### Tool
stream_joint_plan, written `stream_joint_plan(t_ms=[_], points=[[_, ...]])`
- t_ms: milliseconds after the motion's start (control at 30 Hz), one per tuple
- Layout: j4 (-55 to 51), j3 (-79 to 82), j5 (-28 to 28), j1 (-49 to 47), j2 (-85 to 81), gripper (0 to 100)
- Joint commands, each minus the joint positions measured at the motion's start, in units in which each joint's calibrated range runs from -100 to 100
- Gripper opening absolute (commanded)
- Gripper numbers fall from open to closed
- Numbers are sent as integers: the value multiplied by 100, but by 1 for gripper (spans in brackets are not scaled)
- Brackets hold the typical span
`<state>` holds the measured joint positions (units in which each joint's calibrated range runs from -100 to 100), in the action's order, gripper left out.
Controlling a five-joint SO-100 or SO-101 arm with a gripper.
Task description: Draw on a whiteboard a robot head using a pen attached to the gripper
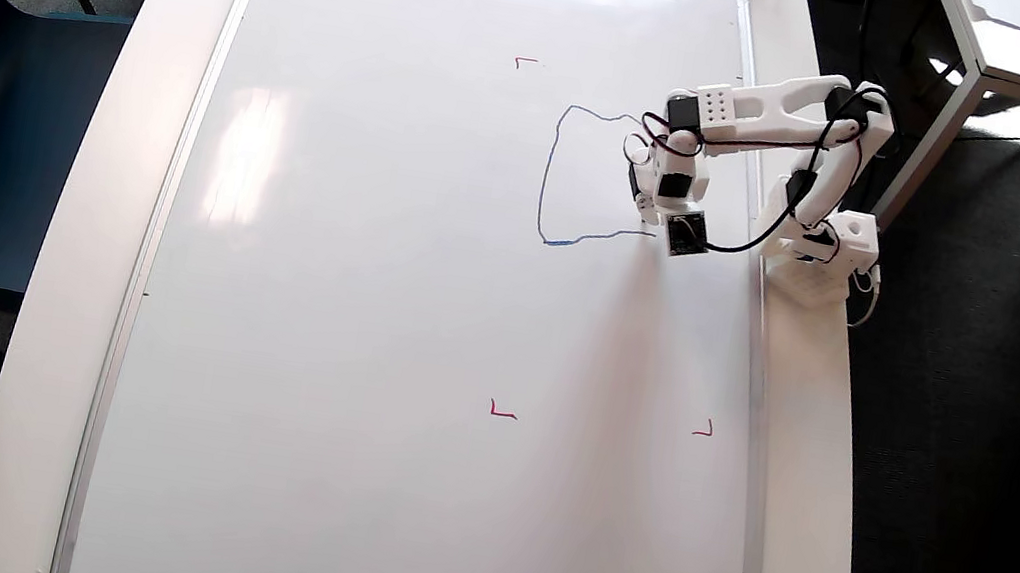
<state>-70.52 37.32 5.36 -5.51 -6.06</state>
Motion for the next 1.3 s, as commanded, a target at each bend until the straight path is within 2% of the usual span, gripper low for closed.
stream_joint_plan(t_ms=[0,567,767,1267], points=[[-2,40,-32,-160,-53,1],[-46,-6,-252,-418,-313,1],[-454,-1195,-510,274,-547,1],[-654,-2375,-622,274,778,1]])
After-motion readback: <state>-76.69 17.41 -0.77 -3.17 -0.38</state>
